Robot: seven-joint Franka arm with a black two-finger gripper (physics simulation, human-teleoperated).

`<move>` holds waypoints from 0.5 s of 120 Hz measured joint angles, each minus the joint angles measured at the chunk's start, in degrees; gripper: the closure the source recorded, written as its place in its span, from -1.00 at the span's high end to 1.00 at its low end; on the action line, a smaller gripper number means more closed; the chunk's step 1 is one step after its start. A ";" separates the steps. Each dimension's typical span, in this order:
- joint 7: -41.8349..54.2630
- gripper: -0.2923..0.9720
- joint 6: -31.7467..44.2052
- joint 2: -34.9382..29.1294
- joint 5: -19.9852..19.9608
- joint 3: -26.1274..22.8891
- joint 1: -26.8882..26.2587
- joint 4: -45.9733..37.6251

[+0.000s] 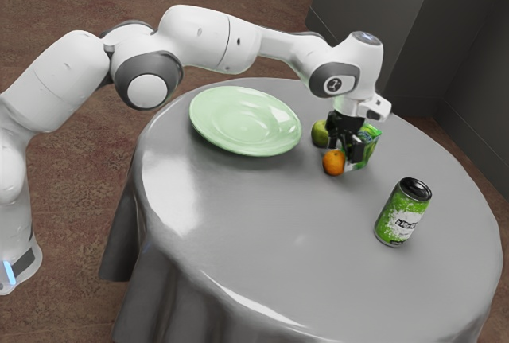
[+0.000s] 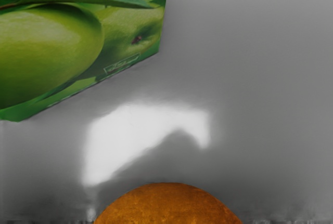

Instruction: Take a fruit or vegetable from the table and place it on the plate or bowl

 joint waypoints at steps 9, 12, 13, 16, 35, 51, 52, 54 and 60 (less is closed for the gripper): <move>-0.11 0.54 -0.90 0.06 0.00 0.01 0.17 0.00; -0.15 0.54 -1.14 0.07 0.00 0.01 0.21 -0.02; -0.16 0.54 -1.21 0.07 -0.01 0.01 0.22 -0.02; -0.19 0.54 -1.41 0.08 -0.01 0.01 0.22 -0.04; -0.37 0.54 -2.24 0.13 -0.04 0.01 -0.06 -0.09; -0.48 0.53 -2.54 0.18 -0.05 0.01 0.00 -0.45; -0.49 0.53 -2.55 0.19 -0.06 0.01 0.00 -0.46; -0.50 0.53 -2.57 0.19 -0.06 0.01 0.01 -0.47; -0.54 0.52 -2.60 0.23 -0.13 0.01 0.01 -0.50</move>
